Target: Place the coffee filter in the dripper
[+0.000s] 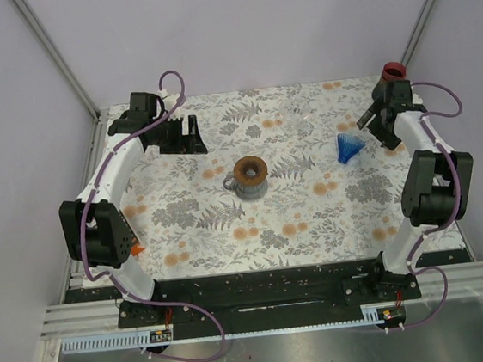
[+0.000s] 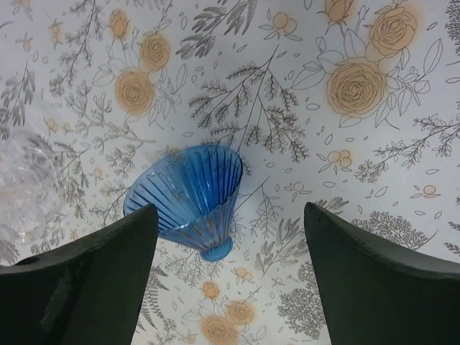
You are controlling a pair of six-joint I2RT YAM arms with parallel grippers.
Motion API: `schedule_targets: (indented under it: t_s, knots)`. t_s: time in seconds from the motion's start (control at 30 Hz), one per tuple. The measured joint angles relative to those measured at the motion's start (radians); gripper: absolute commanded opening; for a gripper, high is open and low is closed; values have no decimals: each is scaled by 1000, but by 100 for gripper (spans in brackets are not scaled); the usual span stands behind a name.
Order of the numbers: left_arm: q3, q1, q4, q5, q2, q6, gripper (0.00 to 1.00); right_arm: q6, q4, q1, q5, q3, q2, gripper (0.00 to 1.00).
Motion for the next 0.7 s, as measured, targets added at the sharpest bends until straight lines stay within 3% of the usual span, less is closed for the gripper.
schedule_targets:
  t_s: [0.13,0.47,0.57,0.7]
  knots:
    - [-2,4,2,2,0,0,86,66,5,-34,-18,28,54,86]
    - [-3,13,6,2,0,-1,85,171,24,-54,-183,27,223,64]
    - [-3,14,5,2,0,-1,85,182,49,-54,-220,15,223,51]
    - [-3,15,6,2,0,-1,85,191,94,-54,-263,-15,223,21]
